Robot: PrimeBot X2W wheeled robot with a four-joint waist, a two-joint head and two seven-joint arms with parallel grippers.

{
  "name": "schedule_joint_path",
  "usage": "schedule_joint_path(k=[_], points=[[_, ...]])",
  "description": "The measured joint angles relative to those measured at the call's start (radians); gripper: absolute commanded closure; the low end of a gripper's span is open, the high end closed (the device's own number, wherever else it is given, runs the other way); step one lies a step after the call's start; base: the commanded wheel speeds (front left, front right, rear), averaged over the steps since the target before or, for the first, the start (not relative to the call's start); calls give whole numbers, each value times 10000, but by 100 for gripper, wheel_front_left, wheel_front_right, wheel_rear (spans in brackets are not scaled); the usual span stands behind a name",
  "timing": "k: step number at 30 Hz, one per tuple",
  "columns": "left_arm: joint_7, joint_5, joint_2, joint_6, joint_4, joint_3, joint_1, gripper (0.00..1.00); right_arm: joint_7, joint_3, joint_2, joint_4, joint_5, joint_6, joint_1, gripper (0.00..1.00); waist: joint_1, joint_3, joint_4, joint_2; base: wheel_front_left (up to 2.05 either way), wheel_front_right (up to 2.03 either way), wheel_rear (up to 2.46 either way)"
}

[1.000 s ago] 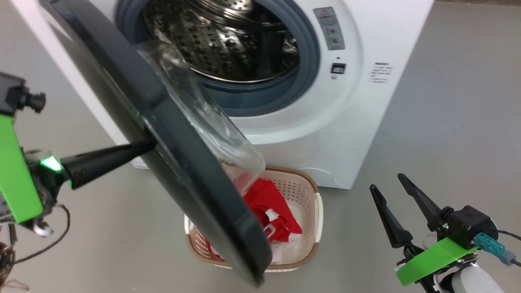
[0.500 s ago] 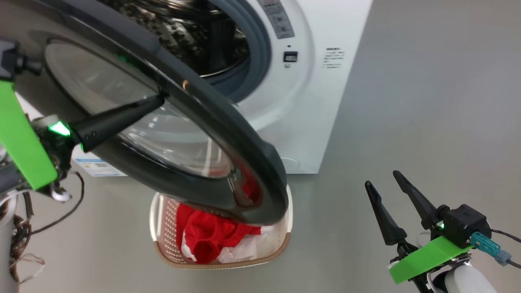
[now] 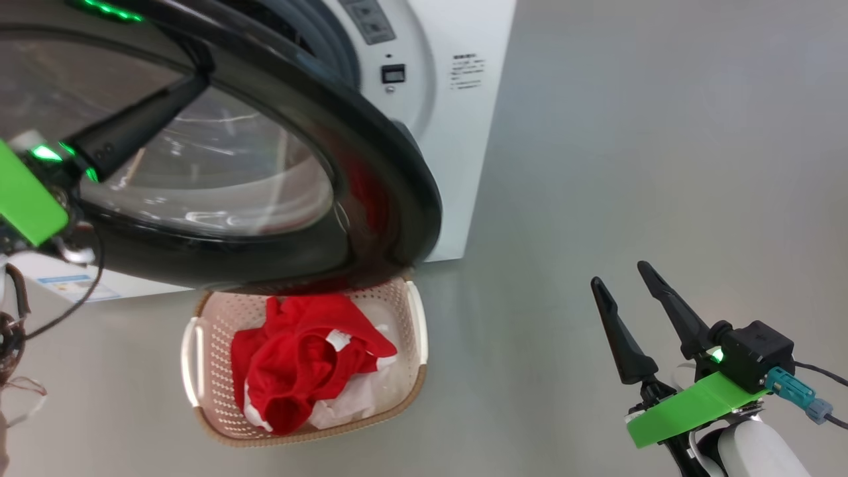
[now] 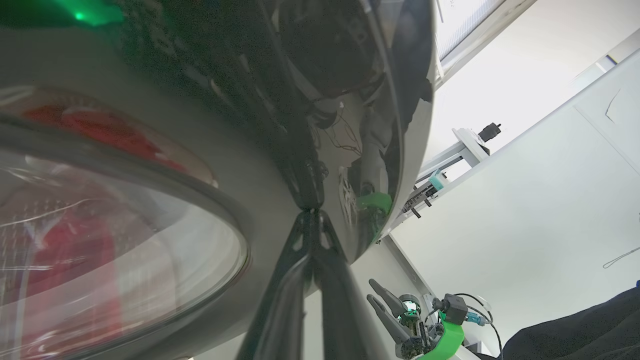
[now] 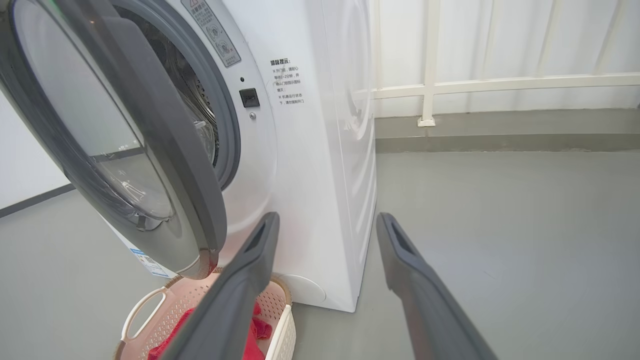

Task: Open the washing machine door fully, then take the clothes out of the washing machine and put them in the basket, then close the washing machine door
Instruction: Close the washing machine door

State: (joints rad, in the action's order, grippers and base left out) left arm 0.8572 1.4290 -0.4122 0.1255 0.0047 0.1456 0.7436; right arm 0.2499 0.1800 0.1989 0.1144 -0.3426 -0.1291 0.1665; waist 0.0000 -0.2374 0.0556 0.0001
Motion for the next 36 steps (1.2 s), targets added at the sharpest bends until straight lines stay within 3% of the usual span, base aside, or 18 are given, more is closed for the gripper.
schedule_joint_path(k=[10,20,24,28,29,30,31,33,36], points=[[-1346,-94,-447,12,719,593,418,100,0,-46,-63,-21,12,0,1,0,0,-194,397,0,0,0,0],[-2171,184,-970,12,596,1532,34,100,0,-222,-56,-19,58,0,-6,0,0,-43,32,0,0,0,0],[-2759,282,-1055,12,359,1756,-647,65,0,-230,-35,-6,58,0,-13,0,0,83,-195,0,0,0,0],[-3423,464,-1206,12,234,1847,-1481,45,0,-226,21,10,56,0,-34,0,0,245,-421,0,0,0,0],[-3597,472,-1229,12,215,1866,-1685,34,0,-228,40,13,56,0,-42,0,0,285,-477,0,0,0,0],[-3749,472,-1250,12,207,1900,-1883,14,0,-228,59,15,56,0,-53,0,0,325,-534,0,0,0,0],[-3950,485,-1256,12,209,1919,-2087,6,0,-232,75,17,56,0,-63,0,0,364,-594,-1,0,0,0],[-4301,571,-1269,12,211,1933,-2476,0,0,-228,92,17,56,0,-102,0,0,437,-706,0,0,0,0],[-4838,598,-1358,12,217,1965,-3034,0,0,-228,98,27,56,0,-228,0,0,529,-855,0,0,0,0]])
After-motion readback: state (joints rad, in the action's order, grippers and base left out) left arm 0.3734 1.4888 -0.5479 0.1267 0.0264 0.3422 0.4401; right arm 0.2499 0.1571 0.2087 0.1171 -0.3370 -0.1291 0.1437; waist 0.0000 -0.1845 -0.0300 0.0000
